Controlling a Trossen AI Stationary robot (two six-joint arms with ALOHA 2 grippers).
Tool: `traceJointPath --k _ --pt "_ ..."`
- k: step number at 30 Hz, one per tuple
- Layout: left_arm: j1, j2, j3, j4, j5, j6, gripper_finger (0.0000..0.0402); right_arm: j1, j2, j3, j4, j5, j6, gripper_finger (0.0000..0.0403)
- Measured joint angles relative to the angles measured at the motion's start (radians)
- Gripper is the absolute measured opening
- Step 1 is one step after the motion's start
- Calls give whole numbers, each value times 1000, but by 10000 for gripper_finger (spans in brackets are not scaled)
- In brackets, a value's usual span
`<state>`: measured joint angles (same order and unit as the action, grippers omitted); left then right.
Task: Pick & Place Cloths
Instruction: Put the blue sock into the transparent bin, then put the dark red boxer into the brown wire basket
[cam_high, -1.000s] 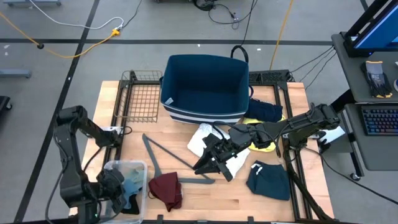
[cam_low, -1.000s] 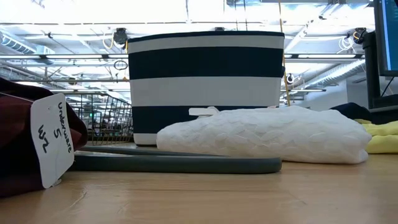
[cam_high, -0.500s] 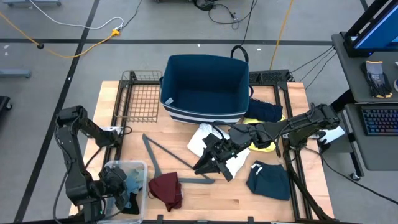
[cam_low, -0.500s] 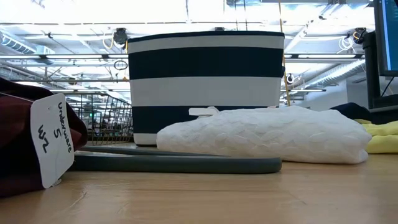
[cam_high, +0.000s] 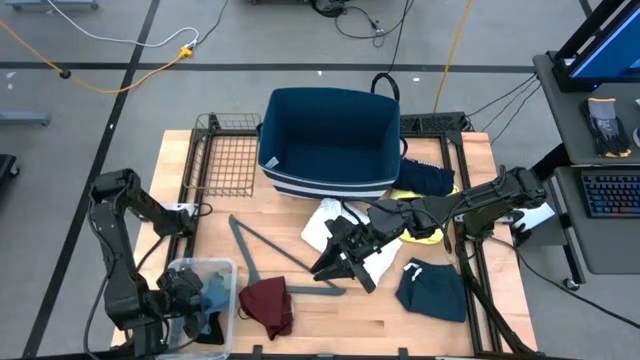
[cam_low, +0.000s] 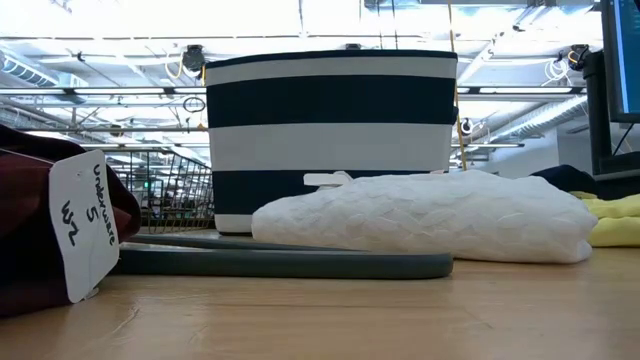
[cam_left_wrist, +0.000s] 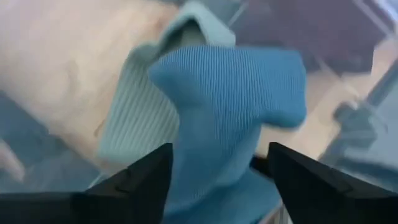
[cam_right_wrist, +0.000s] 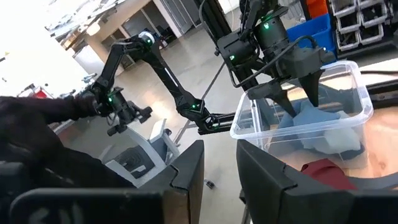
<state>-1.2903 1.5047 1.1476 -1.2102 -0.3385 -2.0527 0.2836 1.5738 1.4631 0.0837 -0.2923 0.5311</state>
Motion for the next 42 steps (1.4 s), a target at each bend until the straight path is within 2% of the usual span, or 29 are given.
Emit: traceJointPath --k 4,10,17,31,36,39,42 --pt "0 -34 23 -2 62 31 301 0 0 0 -22 0 -71 87" --pt "0 -93 81 -25 42 88 310 0 0 0 -70 -1 -107 87" --pt "20 -117 141 -27 -70 183 310 0 0 0 -135 -1 -106 86" --pt "136 -117 301 -12 -255 486 310 0 0 0 -240 -2 -132 86" --pt "187 -117 319 92 -339 654 310 0 0 0 -264 -2 -132 86" --pt "225 -117 319 191 -346 770 310 0 0 0 -262 -6 -132 86" --pt "267 -117 319 283 -344 884 310 0 0 0 -263 -54 -133 86"
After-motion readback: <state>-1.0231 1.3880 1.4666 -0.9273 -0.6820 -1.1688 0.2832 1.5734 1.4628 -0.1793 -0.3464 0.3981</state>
